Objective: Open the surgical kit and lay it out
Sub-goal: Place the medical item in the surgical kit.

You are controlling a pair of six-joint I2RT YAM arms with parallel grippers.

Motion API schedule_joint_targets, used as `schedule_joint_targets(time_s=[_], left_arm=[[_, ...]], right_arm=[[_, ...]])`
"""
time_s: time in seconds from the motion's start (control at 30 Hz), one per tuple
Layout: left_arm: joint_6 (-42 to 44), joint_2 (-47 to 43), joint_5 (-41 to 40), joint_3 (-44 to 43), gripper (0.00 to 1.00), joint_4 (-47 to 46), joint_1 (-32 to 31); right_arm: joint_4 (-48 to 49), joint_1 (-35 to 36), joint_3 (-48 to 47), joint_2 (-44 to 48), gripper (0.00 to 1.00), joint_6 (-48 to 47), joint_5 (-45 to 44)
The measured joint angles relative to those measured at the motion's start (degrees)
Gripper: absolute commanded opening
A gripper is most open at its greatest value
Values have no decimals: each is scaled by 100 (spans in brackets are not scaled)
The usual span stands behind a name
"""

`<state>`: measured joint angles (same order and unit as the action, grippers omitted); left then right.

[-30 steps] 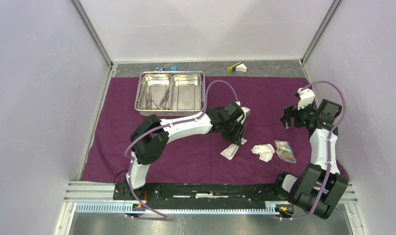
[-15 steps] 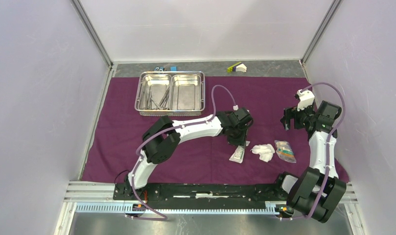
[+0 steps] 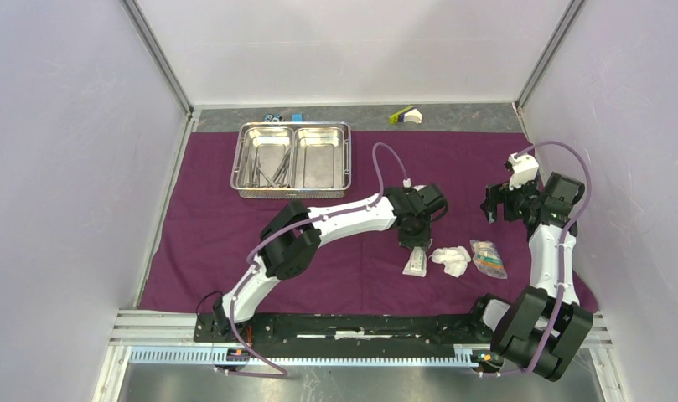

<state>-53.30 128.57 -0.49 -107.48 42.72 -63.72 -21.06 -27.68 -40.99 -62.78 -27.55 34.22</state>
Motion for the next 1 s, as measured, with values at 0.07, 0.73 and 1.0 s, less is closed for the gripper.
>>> schedule_joint_targets(time_s=[0.07,0.73,1.0], left_arm=[[-9,85,-68,-94,17,129,-17],[-273,402,-457,-590,18,710,-125],[-282,538,-667,-667,21,717,-127]], right_arm=[[2,-2,0,2,88,-2,-4],[0,-2,0,11,89,-61,-17],[-2,-7,0,11,89,-83,-17]])
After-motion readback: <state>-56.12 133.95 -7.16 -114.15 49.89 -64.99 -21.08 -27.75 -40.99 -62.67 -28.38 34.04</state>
